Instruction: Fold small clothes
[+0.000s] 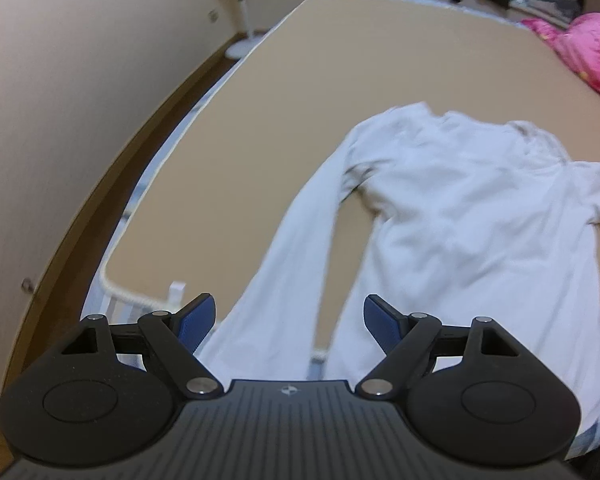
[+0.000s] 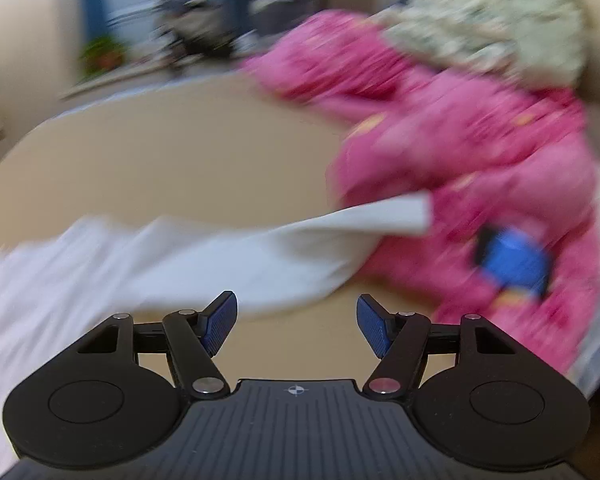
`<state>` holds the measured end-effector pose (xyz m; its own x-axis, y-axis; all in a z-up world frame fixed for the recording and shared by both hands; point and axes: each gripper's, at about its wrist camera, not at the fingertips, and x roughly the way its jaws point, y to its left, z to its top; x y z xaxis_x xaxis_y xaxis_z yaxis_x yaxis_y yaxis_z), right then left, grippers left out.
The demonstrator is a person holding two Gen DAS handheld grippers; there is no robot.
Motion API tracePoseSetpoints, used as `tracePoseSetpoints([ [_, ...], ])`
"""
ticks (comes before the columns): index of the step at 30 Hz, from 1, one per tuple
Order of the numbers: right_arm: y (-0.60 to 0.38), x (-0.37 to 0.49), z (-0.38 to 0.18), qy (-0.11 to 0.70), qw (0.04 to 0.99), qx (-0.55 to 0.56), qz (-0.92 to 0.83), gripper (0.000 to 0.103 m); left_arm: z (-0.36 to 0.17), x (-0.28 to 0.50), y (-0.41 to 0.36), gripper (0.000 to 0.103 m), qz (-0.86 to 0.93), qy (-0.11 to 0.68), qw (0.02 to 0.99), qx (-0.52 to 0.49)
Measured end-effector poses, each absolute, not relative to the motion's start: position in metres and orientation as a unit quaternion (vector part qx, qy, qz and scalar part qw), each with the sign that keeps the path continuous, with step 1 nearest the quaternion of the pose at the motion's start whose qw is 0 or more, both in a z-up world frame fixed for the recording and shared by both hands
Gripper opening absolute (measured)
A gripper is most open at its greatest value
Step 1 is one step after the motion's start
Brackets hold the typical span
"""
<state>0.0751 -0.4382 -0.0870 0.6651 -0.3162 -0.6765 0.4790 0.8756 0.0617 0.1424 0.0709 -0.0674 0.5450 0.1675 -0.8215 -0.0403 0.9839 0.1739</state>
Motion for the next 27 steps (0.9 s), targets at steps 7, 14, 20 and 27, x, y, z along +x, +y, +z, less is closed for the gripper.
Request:
tracePoseSetpoints([
  [7, -0.323, 0.030, -0.104, 0.362, 0.909, 0.140, -0.150, 0.068, -0.105, 0.130, 0.117, 0.085, 0.065, 0.494, 0.863, 0.086],
  [14, -0.287, 0.020, -0.096, 0.381, 0.908, 0.115, -0.132, 0.068, -0.158, 0.141, 0.126, 0.085, 0.034, 0.541, 0.836, 0.088],
  [20, -0.279, 0.021, -0.088, 0.390, 0.904, 0.098, -0.145, 0.068, -0.204, 0.162, 0.120, 0.085, 0.022, 0.580, 0.809, 0.095],
  [27, -0.258, 0.034, -0.084, 0.401, 0.902, 0.071, -0.143, 0.068, -0.209, 0.169, 0.122, 0.007, -0.002, 0.568, 0.817, 0.098],
])
